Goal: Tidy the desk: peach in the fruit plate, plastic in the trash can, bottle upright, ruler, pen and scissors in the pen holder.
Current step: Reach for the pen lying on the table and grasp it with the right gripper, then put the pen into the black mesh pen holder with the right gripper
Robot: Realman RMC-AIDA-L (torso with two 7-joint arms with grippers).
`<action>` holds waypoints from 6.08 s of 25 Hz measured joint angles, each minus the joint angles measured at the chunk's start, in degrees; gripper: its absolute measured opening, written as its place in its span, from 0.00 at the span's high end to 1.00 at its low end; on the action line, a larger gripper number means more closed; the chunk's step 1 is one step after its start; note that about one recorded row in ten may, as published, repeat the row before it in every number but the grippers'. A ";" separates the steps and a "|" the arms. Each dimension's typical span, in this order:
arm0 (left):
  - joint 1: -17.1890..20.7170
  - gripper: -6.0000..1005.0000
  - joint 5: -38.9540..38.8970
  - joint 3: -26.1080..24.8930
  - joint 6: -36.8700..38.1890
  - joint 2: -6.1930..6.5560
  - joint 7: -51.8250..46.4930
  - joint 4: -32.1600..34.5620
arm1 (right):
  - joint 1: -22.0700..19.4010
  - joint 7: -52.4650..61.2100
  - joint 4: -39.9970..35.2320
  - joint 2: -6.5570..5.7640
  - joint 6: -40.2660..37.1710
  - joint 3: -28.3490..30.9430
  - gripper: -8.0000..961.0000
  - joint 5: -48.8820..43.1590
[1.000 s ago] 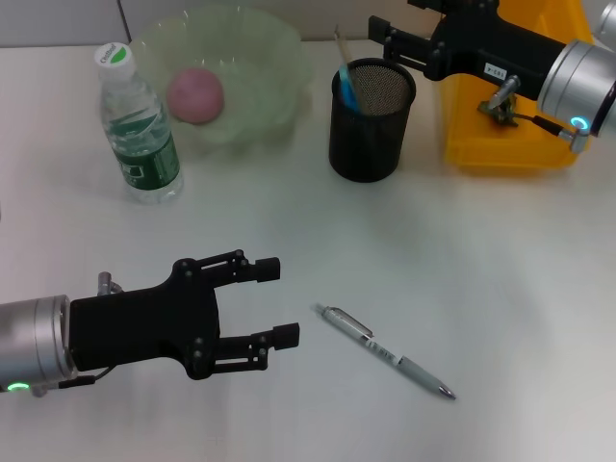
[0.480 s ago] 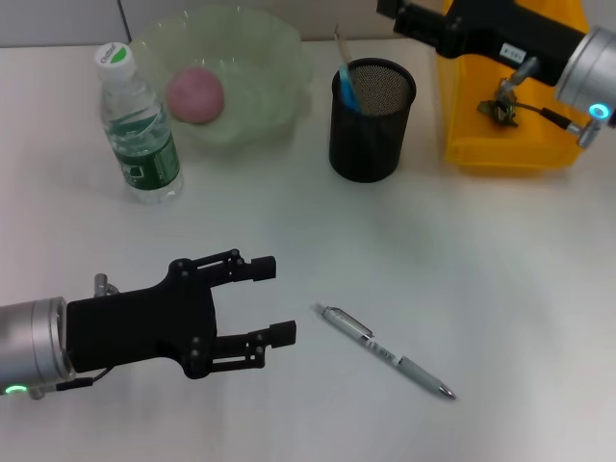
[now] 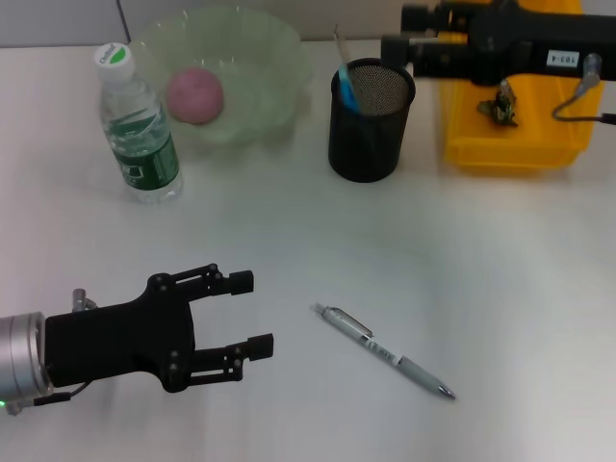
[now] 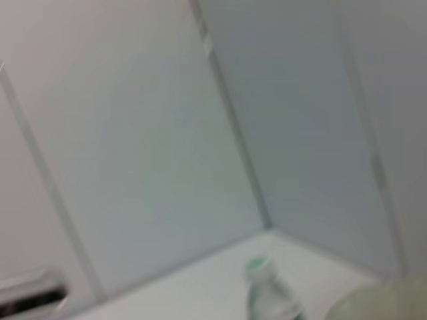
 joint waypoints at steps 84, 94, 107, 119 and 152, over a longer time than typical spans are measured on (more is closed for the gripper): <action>0.23 0.22 3.07 -0.22 -3.86 -1.78 4.48 -0.64 | 25.66 36.03 -3.60 6.25 -1.56 -59.01 0.31 -41.13; 0.18 0.22 3.06 -0.24 -3.86 -1.73 4.48 -0.64 | 25.51 36.03 -4.23 6.25 -1.40 -59.02 0.38 -41.41; 0.13 0.22 3.06 -0.31 -3.86 -1.69 4.48 -0.64 | 25.73 36.04 -4.16 6.25 -1.11 -59.09 0.66 -42.24; -0.17 0.22 3.07 -0.31 -3.86 -1.69 4.48 -0.64 | 25.75 35.69 -4.44 6.25 0.25 -61.20 0.68 -41.94; -0.21 0.22 3.02 -0.31 -3.42 -1.58 4.29 -0.52 | 25.18 34.21 -5.36 6.04 -0.57 -59.02 0.86 -42.27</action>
